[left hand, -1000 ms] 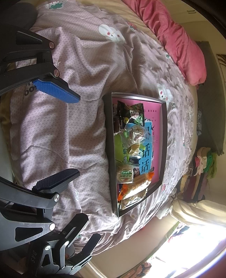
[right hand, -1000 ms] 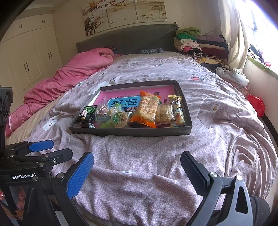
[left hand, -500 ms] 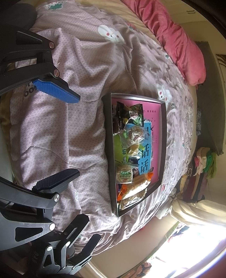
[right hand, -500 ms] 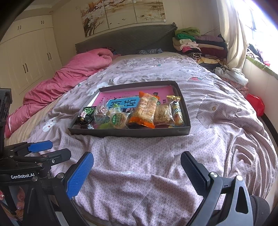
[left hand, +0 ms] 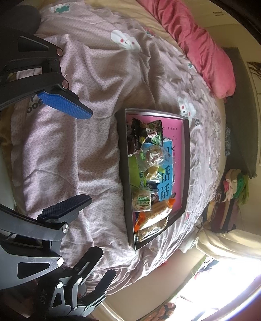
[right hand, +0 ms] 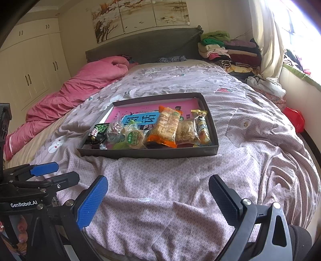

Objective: Organize snacks

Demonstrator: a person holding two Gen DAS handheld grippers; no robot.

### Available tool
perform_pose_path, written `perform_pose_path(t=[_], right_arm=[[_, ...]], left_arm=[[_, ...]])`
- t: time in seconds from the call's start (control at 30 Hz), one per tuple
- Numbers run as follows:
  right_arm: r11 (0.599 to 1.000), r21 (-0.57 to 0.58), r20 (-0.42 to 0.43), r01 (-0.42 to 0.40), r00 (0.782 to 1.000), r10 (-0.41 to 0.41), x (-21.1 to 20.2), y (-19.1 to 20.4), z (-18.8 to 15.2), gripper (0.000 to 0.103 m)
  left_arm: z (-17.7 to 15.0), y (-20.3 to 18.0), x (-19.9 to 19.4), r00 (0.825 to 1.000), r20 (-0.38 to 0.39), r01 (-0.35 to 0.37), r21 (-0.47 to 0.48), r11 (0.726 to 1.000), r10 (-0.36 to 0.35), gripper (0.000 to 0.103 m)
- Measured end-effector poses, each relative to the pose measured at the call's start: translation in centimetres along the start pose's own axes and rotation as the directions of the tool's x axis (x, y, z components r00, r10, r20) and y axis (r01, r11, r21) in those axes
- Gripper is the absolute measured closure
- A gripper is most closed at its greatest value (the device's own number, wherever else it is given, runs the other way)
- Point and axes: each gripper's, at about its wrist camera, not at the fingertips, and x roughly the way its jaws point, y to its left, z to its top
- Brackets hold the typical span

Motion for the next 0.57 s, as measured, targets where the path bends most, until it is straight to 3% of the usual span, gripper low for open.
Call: perform_pose_path(t=[0.37, 0.57], right_arm=[[1.0, 0.005, 0.007, 0.004, 1.0, -0.004, -0.1, -0.3, 0.1, 0.002], [0.999, 0.038, 0.007, 0.018, 1.0, -0.019, 0.4, -1.2, 0.2, 0.002]], left_arm=[[-0.2, -0.2, 0.9, 1.0, -0.018, -0.006, 0.024, 1.0, 0.006, 0.024], [0.7, 1.9, 0.9, 0.999, 0.031, 0.017, -0.05, 0.999, -0.015, 0.024]])
